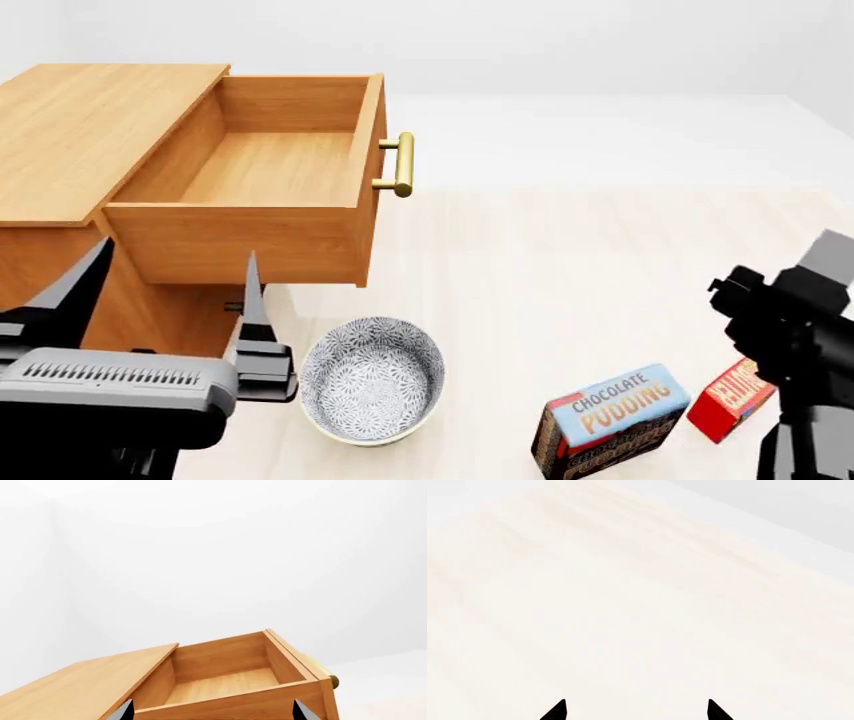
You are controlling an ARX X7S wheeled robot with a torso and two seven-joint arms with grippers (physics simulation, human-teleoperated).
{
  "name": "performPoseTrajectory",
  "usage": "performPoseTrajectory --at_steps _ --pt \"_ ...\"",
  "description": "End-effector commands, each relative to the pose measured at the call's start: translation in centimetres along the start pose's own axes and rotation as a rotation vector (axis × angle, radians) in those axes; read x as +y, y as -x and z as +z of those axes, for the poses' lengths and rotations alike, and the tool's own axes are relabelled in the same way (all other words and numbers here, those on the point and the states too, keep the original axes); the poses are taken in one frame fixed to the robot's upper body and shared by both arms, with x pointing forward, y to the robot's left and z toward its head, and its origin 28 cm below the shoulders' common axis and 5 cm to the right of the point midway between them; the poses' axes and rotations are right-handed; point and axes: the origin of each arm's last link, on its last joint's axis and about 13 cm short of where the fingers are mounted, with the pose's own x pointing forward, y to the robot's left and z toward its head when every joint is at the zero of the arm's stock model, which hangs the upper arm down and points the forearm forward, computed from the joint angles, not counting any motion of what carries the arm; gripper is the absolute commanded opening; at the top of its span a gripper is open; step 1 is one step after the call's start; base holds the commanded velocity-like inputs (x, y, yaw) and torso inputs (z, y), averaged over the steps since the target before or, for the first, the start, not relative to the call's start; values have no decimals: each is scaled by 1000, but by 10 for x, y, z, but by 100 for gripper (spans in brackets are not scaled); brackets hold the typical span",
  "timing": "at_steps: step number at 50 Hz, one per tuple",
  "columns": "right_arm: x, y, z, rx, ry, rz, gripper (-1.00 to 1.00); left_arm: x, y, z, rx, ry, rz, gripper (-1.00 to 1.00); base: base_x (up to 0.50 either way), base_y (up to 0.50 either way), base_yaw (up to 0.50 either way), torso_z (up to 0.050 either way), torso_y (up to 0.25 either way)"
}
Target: Put the butter at the back in the top drawer of the cabinet and close it.
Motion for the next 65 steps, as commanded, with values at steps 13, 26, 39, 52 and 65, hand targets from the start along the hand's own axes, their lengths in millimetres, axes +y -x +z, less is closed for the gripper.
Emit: performPoseTrajectory --at_steps 13,26,39,52,65 --pt "-3 -1 -2 174 -77 -94 100 0 1 -1 10 8 -2 100 0 0 0 0 0" --pt "-5 -8 -20 281 -85 -64 100 -2 1 -3 19 13 -12 100 0 0 0 0 0" --pt "-8 -10 -21 290 -96 -66 100 -4 2 -4 26 17 -19 100 0 0 0 0 0" --pt "-4 -8 -25 303 -30 15 100 -6 1 -6 35 18 -28 100 0 0 0 0 0" --pt "0 -1 -26 316 2 77 100 -6 1 -6 40 28 -30 100 0 0 0 0 0"
